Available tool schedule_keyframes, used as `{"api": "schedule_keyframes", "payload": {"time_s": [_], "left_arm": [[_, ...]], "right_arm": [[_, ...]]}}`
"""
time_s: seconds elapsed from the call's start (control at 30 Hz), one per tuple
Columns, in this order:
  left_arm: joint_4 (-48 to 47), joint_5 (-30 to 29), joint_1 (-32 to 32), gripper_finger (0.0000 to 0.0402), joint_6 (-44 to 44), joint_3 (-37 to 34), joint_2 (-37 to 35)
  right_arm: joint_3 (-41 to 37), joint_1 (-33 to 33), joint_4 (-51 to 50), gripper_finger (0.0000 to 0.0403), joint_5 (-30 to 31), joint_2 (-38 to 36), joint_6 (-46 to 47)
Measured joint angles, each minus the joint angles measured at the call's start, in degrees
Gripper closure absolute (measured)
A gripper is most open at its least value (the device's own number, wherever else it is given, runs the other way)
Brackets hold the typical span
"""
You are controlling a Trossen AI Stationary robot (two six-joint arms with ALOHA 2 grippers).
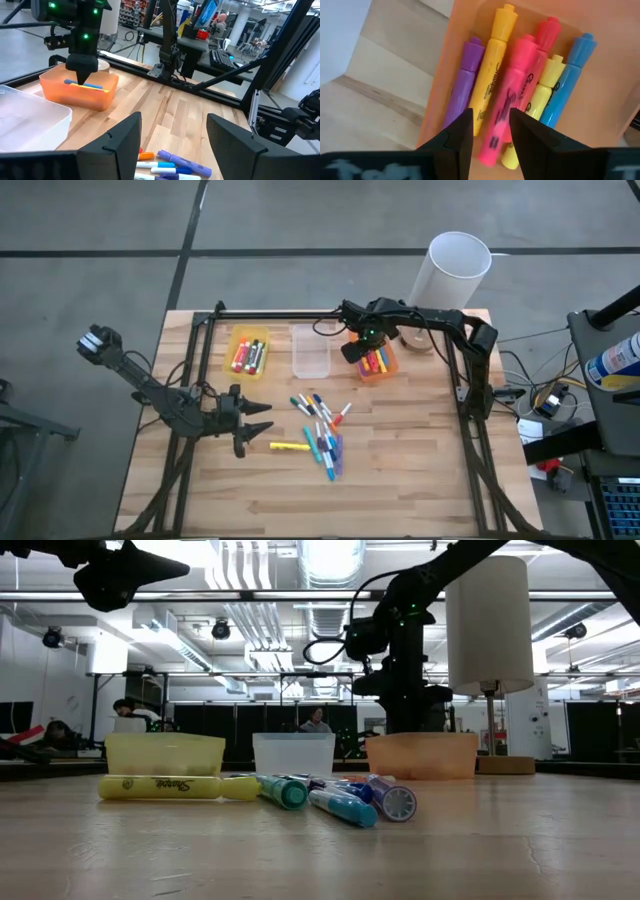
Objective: Pick & Place Markers
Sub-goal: Put the large light yellow highlighter pen into the orange bin
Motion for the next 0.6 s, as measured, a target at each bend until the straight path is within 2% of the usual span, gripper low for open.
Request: {"api": "schedule_keyframes", "payload": {"time_s": [0.27,0.6], "left_arm": [[-3.1,0.1,0.0,0.0184,-0.2,0.0,0.0],[-9.5,2.5,0.0,0.0184,-1.3,0.0,1.6]], "right_arm": [[2.0,0.5,0.0,0.0252,0.1,-1.6,-1.2],[2.8,6.4,2.4,0.026,5.1,-7.7,-1.2]]}}
